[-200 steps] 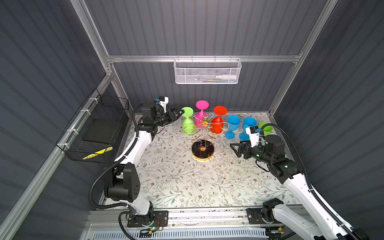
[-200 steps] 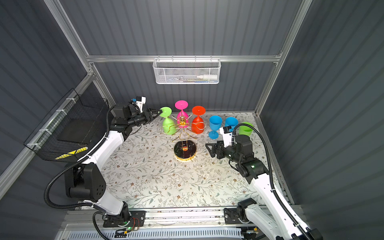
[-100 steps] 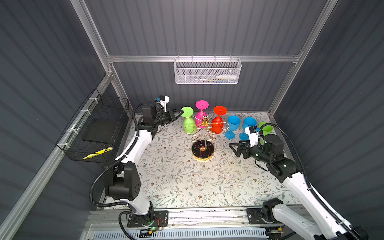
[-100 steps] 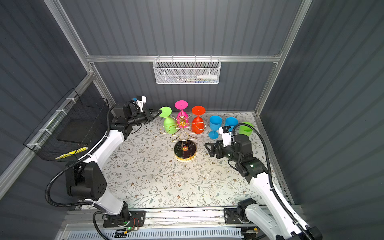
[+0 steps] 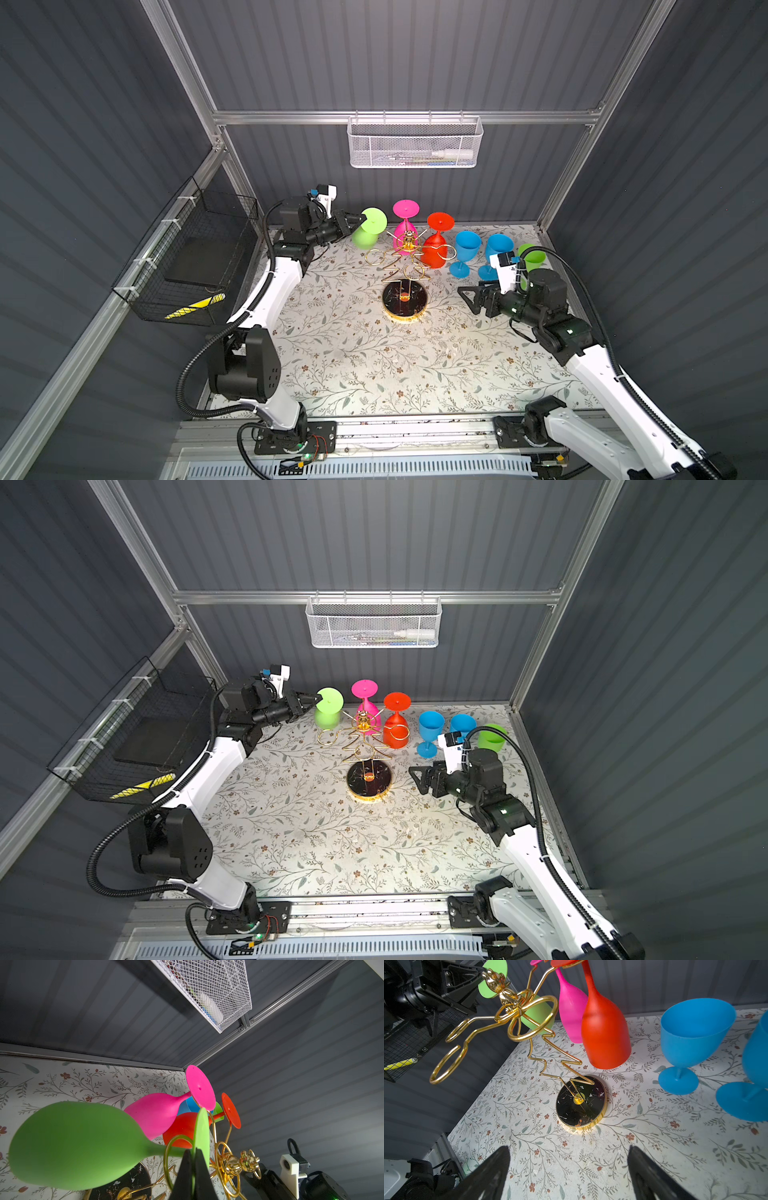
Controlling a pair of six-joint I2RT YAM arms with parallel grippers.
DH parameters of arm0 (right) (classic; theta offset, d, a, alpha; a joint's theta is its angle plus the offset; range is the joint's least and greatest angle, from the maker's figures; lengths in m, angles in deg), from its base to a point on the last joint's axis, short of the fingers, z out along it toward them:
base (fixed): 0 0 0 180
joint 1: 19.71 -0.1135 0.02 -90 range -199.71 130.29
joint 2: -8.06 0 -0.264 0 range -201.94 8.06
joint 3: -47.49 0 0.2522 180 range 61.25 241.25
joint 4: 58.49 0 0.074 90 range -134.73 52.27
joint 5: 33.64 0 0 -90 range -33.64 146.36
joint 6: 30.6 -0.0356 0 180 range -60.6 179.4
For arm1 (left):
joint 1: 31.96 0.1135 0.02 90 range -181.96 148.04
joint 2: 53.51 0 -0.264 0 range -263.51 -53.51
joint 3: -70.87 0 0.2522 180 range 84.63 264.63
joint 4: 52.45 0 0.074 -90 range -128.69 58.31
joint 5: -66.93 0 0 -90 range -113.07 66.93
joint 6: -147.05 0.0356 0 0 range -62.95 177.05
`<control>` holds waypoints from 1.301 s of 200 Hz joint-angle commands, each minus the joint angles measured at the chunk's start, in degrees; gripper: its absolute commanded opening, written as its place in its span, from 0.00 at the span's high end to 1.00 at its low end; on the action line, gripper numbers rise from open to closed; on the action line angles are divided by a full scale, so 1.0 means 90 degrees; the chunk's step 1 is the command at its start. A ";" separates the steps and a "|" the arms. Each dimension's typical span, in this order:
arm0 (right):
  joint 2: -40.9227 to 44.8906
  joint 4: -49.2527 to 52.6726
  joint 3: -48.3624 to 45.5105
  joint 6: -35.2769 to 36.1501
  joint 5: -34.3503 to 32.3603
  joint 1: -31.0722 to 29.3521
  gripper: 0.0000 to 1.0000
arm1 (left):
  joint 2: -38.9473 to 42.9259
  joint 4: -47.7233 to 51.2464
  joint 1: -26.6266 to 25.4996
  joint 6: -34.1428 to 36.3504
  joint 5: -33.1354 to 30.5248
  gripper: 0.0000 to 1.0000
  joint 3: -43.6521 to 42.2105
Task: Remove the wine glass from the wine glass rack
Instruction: 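Close the left gripper on the hanging green glass stem while the right waits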
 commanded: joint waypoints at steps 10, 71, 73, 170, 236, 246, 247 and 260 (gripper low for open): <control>0.0022 0.0036 0.0067 0.0028 0.0008 -0.0039 0.09 | 0.0155 0.0052 0.0013 -0.0292 0.0169 1.00 0.0168; 0.0091 0.0065 0.0048 0.0009 -0.0010 -0.0039 0.08 | 0.0105 -0.0751 0.0023 -0.1189 0.0618 1.00 0.0106; 0.0091 0.0068 0.0048 0.0009 -0.0009 -0.0039 0.08 | 0.0113 -0.0768 0.0028 -0.1207 0.0629 1.00 0.0102; 0.0147 0.0124 0.0032 0.0008 -0.0040 -0.0038 0.06 | 0.0267 -0.0534 0.0023 -0.1163 0.0774 1.00 -0.0004; 0.0127 0.0102 0.0029 -0.0030 -0.0041 -0.0039 0.06 | 0.0340 -0.0504 -0.0117 -0.1158 0.0798 1.00 -0.0302; 0.0130 0.0103 0.0028 -0.0033 -0.0042 -0.0046 0.06 | 0.0321 -0.0477 -0.0160 -0.1139 0.0797 1.00 -0.0290; 0.0130 0.0104 0.0028 -0.0031 -0.0042 -0.0042 0.05 | 0.0316 -0.0476 -0.0161 -0.1139 0.0798 1.00 -0.0290; 0.0130 0.0101 0.0028 -0.0024 -0.0034 -0.0045 0.05 | 0.0310 -0.0475 -0.0210 -0.1132 0.0778 1.00 -0.0278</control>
